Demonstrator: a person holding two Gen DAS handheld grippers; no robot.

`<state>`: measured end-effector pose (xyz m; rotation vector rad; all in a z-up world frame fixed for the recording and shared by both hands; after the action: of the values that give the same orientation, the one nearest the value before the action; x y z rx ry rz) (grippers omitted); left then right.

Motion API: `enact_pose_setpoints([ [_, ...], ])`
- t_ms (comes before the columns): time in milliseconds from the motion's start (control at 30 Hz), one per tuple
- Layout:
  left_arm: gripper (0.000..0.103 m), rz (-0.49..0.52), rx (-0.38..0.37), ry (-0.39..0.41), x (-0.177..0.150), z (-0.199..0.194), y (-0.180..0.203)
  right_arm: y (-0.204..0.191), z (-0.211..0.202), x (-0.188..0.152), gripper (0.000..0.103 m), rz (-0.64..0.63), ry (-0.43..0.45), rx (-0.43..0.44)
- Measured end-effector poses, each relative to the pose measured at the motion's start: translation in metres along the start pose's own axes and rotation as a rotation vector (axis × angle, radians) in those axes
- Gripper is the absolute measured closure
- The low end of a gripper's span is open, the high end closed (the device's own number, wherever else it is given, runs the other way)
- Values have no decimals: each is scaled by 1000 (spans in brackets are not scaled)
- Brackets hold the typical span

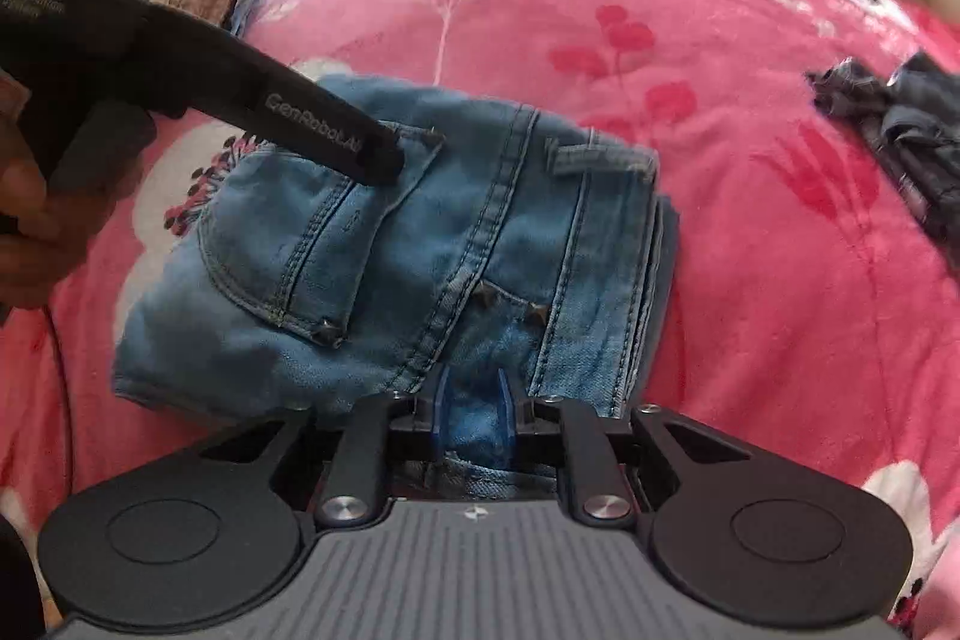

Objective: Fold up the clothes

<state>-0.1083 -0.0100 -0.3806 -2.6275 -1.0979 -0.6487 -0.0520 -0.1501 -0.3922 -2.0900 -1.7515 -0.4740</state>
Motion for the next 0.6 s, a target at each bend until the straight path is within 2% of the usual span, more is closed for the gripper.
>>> enact_pose_setpoints([
  [100,33,6,12,-5,-1,0,1,-9,-30,12,82,29,34,35],
  [133,33,8,16,-7,-2,0,2,-15,-38,13,82,15,56,69],
  [233,33,13,27,-11,-3,-1,3,-36,-37,5,83,-55,42,120],
  [300,30,18,35,-14,-4,-1,4,-40,-12,-11,85,-94,4,83],
  [333,30,23,40,-15,-5,0,5,-42,-7,-13,85,-91,18,81],
  [500,29,32,50,-13,-5,0,6,-40,0,-2,84,2,3,66],
  [600,29,28,51,-14,-5,0,5,-38,-1,-1,84,10,1,76],
])
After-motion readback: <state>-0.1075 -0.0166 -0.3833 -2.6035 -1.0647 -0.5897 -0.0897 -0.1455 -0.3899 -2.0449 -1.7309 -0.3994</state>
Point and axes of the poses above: each gripper's, at about its wrist camera, not at the fingertips, and z roughly the way its jaws point, y to its right, x to its top, the point moved 10 cm from there along z, roughly the way its jaws point
